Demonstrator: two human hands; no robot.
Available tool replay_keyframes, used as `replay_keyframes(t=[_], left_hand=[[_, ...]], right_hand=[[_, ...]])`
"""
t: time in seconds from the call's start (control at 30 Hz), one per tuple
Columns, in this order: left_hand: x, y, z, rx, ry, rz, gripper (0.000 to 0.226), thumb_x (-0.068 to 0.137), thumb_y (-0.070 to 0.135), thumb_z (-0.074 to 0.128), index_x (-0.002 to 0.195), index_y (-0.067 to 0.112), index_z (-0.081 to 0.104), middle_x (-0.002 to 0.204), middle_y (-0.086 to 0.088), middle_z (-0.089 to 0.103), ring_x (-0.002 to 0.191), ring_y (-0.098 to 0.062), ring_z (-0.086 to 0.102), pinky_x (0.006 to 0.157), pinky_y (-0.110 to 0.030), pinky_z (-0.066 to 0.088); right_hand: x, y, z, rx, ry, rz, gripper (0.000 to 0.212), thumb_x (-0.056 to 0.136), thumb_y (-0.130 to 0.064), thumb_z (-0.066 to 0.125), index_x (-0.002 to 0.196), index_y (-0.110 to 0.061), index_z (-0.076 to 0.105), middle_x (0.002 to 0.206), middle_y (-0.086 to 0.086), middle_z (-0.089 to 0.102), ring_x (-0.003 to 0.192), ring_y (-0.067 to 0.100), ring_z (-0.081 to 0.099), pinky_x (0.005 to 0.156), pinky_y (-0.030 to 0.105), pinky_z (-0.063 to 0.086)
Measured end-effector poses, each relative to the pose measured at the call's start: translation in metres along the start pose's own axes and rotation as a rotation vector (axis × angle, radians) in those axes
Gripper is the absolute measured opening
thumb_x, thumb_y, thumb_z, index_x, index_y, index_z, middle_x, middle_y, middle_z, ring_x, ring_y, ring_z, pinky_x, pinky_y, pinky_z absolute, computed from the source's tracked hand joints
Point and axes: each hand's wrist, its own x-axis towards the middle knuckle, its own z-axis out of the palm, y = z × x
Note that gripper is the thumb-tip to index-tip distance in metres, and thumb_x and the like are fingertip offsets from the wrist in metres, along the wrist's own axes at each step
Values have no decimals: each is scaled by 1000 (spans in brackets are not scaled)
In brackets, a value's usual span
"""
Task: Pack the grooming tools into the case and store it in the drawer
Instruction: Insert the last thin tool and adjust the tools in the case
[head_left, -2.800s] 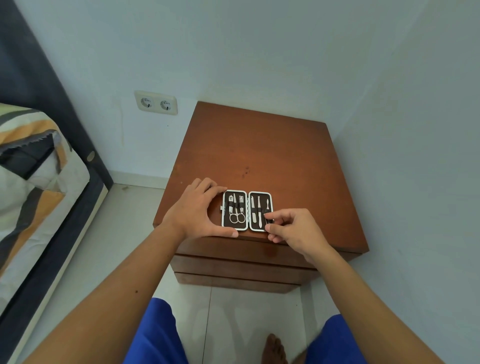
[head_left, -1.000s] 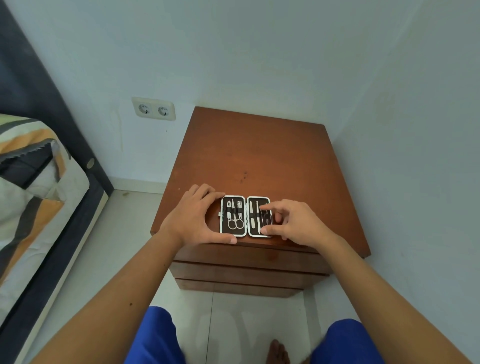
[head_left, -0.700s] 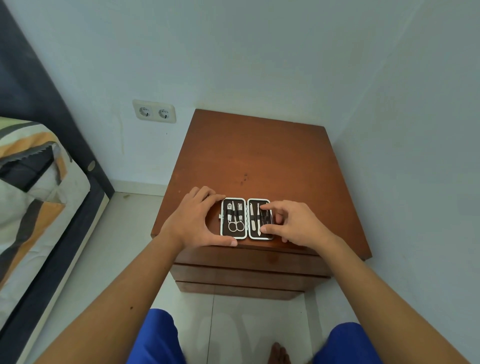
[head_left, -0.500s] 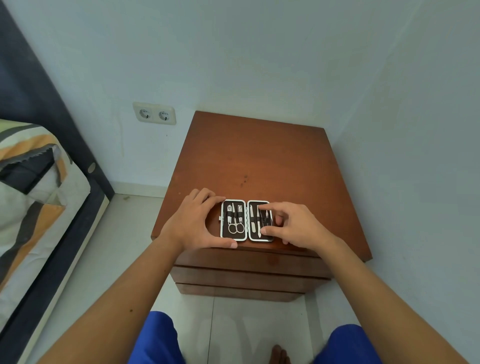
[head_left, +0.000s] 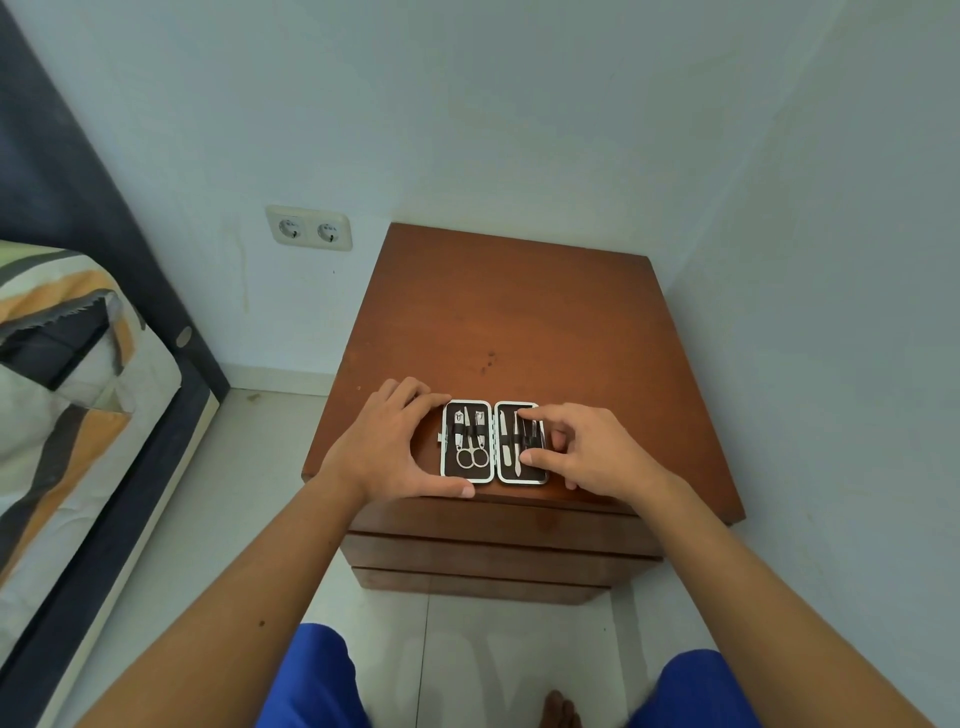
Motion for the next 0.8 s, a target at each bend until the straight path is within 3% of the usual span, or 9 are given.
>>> replay_keyframes(t=[0.2,0.33,0.47,0.8], left_hand=[[0,0,0,7,6,2,124,53,99,71,149,24,53,126,14,48,113,-10,43,109,-32,42],[1,0,0,7,-4,-4,124,53,100,71,150,25,53,127,14,47,114,-10,42,109,-32,42],[0,-2,1,3,-4,-10,126,52,101,70,150,25,52,128,15,46,115,-10,42,110,-32,42],[0,-1,0,10,-20,-19,125,52,100,70,151,26,50,129,16,45,115,-8,40,109,-28,39]], right_hand=[[-3,-4,-2,-27,-17,-2,56,88,-46,81,140,-41,60,87,-5,60,48,9,67,74,33,60],[-6,-6,-2,41,-4,30,78,86,-37,85,153,-41,45,89,-3,62,48,8,66,59,18,54],[-7,-8,-3,54,-12,64,89,86,-35,85,160,-32,37,92,-4,61,48,6,65,57,16,52],[-8,-1,1,-38,35,31,65,84,-47,84,143,-31,61,93,-5,60,57,13,68,74,36,61]])
